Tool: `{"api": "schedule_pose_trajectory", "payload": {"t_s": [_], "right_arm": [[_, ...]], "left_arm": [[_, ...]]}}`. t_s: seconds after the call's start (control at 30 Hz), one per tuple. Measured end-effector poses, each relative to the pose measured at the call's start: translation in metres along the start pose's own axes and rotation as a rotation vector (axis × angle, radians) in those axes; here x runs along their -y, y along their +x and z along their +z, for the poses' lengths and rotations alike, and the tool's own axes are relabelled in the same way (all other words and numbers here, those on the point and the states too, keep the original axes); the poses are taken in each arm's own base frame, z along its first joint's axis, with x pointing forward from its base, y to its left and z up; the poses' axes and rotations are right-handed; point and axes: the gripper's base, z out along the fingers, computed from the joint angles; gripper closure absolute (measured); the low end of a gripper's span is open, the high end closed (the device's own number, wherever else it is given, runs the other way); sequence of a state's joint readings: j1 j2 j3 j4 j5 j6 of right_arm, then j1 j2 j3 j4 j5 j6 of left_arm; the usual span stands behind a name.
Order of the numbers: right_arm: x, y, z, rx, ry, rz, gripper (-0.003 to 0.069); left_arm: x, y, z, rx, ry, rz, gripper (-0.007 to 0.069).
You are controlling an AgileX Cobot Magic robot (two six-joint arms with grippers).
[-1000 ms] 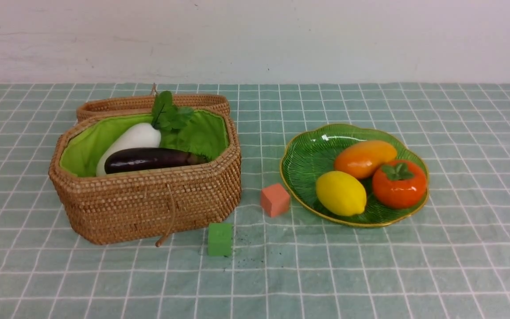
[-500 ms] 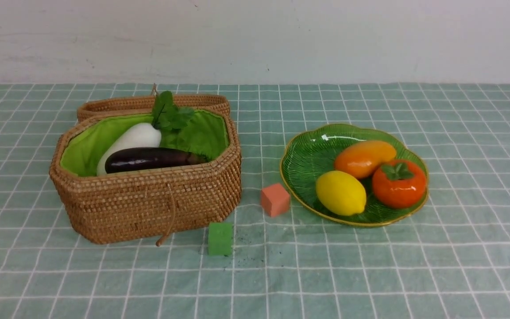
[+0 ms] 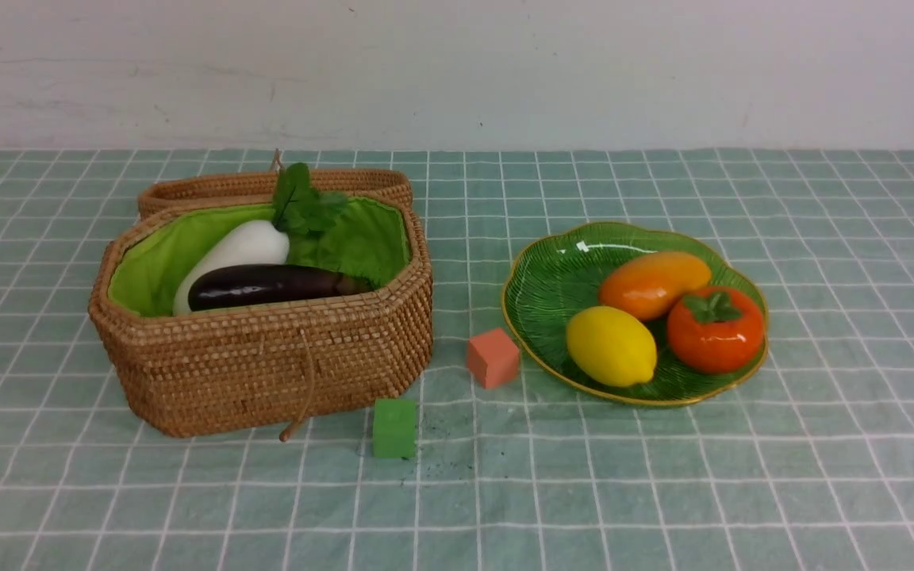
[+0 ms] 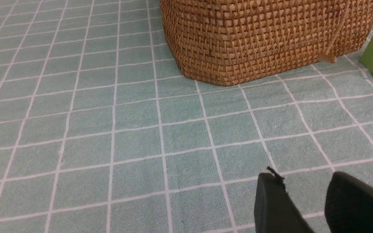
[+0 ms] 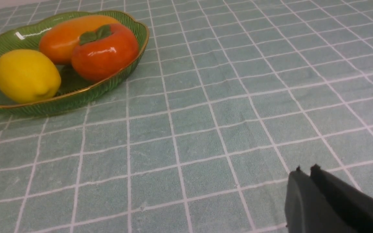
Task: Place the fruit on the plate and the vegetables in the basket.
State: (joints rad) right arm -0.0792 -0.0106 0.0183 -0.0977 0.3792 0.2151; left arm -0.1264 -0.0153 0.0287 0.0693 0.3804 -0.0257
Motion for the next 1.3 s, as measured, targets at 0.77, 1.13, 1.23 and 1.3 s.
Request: {"api": "schedule_pose_trajectory", "payload": {"t_s": [0.77, 1.13, 1.23, 1.3], "right_arm": [[0.0, 0.0, -0.0001, 0.001, 0.0, 0.0, 0.0606], [0.0, 0.0, -0.0001, 0.001, 0.0, 0.0, 0.0594], [0.0, 0.0, -0.0001, 0.001, -0.001, 0.001, 0.0589], [0.0, 0.0, -0.0001, 0.001, -0.001, 0.001, 0.0588]], "left_arm": [[0.0, 0.0001, 0.0, -0.001, 0.0, 0.0, 0.0386], [0.0, 0.0004, 0.0, -0.005, 0.0, 0.0, 0.0386], [0.0, 0.0004, 0.0, -0.005, 0.0, 0.0, 0.0386], [0.0, 0.0004, 0.0, -0.005, 0.0, 0.0, 0.0386]]}}
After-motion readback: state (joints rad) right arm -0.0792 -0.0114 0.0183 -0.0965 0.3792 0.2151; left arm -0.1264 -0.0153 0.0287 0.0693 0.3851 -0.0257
